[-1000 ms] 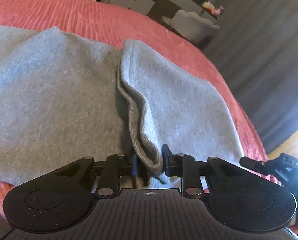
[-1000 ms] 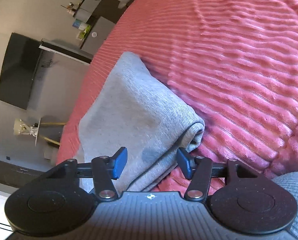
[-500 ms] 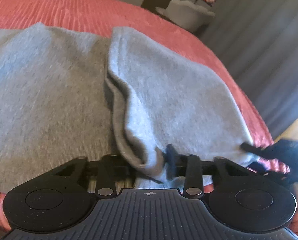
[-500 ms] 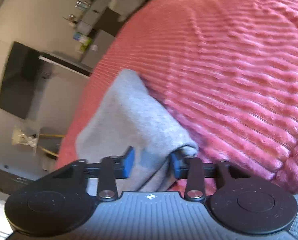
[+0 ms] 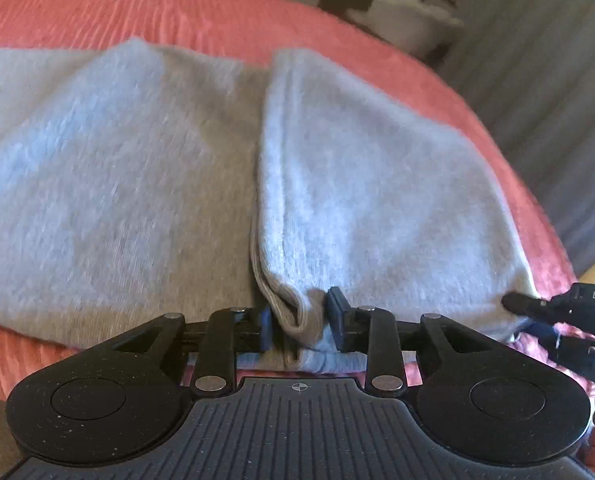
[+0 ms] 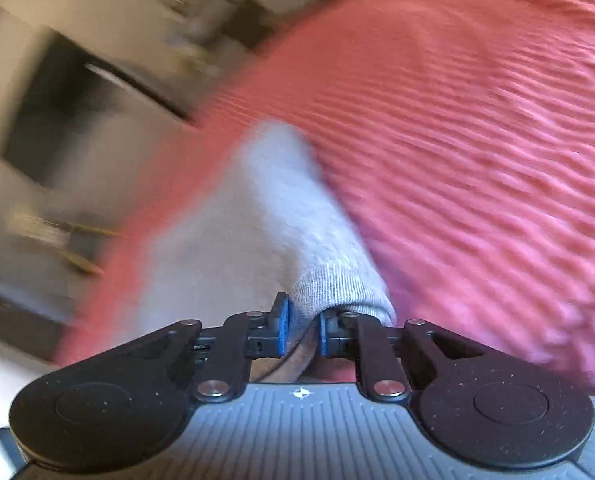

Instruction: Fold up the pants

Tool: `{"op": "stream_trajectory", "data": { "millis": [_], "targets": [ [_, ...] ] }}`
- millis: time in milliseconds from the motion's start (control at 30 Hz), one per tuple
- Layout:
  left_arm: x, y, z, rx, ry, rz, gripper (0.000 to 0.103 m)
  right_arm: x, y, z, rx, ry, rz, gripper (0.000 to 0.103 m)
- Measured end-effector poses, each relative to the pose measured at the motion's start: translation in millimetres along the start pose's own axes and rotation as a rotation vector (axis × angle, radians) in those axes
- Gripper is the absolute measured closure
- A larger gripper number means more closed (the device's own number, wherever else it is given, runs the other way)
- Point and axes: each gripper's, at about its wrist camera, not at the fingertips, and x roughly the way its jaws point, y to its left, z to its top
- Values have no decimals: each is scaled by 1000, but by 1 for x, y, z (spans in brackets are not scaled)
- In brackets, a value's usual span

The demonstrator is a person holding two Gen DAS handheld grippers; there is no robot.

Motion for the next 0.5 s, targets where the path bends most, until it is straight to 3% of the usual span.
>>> {"op": "stream_trajectory", "data": {
  "millis": [33, 100, 233, 367, 433, 500],
  "targets": [
    [-4, -2, 1, 8, -16, 6, 66, 8, -5, 1, 42, 44, -26, 79],
    [-20, -7, 1, 35, -96, 40, 54, 5, -9, 6, 86, 61, 12, 71],
    [-52, -9, 5, 27, -284, 132, 43, -23, 4, 13, -2, 66, 88, 62],
    [-64, -15, 14, 43, -379, 80, 37, -41, 22, 23, -89, 42, 151, 62],
    [-59, -24, 12, 105, -383, 42, 29, -45, 36, 25, -128, 38, 182, 62],
    [-51, -30, 8, 152, -365, 9, 29, -48, 49, 28, -179, 3, 193, 62]
  ]
}}
